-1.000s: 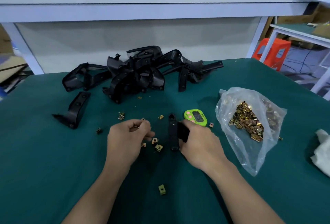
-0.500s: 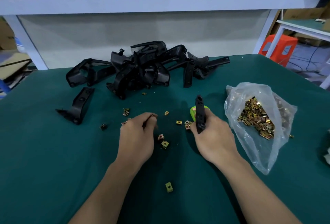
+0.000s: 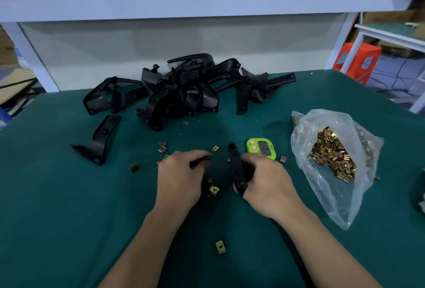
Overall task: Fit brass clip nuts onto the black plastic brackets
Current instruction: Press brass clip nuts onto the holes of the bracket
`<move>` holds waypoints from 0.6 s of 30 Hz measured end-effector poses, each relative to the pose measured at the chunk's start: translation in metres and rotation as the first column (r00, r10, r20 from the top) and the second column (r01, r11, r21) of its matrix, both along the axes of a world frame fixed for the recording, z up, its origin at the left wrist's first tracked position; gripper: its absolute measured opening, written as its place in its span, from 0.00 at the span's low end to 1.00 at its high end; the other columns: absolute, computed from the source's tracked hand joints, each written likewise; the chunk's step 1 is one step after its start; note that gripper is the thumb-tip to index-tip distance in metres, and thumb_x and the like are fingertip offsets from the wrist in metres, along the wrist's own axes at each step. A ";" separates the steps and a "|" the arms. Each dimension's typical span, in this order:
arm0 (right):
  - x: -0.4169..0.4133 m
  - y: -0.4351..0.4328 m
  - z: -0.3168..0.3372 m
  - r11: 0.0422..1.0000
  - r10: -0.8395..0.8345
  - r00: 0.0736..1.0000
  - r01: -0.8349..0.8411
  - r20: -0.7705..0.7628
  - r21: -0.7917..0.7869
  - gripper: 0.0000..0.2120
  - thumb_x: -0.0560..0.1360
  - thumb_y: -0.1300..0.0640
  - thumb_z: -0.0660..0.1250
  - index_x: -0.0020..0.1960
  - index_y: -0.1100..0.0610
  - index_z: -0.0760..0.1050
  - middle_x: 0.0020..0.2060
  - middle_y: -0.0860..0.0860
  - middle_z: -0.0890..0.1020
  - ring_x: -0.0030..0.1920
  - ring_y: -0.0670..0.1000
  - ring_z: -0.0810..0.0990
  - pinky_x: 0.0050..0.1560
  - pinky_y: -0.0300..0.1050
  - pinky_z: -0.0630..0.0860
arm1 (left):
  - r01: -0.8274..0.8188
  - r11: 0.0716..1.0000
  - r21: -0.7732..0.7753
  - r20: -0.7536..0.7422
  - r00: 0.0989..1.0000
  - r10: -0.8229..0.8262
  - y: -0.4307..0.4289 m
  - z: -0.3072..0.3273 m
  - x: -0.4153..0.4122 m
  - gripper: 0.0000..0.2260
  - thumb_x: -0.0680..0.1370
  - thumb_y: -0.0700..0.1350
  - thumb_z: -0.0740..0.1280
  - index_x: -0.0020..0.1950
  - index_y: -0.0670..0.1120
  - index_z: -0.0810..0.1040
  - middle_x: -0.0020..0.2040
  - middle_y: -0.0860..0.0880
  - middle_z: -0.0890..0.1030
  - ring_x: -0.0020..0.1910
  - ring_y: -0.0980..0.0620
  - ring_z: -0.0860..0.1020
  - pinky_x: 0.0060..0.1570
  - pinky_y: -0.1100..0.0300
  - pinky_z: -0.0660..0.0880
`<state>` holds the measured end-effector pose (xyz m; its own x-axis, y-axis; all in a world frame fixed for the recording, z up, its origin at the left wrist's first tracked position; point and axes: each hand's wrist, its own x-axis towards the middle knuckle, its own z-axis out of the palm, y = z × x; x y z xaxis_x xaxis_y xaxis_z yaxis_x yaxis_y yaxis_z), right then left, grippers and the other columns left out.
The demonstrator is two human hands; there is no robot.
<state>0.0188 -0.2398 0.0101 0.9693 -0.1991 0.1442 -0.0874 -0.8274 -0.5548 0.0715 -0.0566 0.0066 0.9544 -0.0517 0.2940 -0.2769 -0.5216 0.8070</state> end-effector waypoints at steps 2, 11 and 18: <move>0.001 0.000 -0.001 1.000 -0.006 1.000 0.007 0.022 -0.012 0.20 0.67 0.48 0.71 0.59 0.41 0.78 0.49 0.41 0.82 0.46 0.52 0.80 0.44 0.47 0.76 | 0.003 0.999 -0.053 -0.029 1.000 -0.005 -0.002 -0.003 0.004 0.09 0.77 0.42 0.74 0.50 0.56 0.88 0.44 0.63 0.82 0.45 0.74 0.77 0.46 0.78 0.71; 0.002 -0.001 0.000 0.999 0.018 1.000 -0.017 0.020 -0.033 0.20 0.69 0.49 0.72 0.60 0.41 0.77 0.49 0.40 0.82 0.47 0.51 0.80 0.45 0.48 0.77 | 0.037 0.997 -0.072 -0.043 0.998 -0.040 -0.001 0.002 -0.003 0.19 0.71 0.43 0.79 0.33 0.69 0.83 0.34 0.67 0.83 0.37 0.67 0.81 0.37 0.75 0.74; 0.003 -0.001 0.001 0.999 0.033 0.999 -0.032 0.019 -0.044 0.13 0.70 0.49 0.71 0.55 0.43 0.78 0.48 0.45 0.82 0.47 0.55 0.80 0.41 0.48 0.75 | -0.006 1.000 -0.030 0.029 1.000 0.007 0.004 0.007 -0.010 0.22 0.75 0.43 0.76 0.32 0.71 0.79 0.36 0.72 0.81 0.40 0.70 0.80 0.38 0.79 0.71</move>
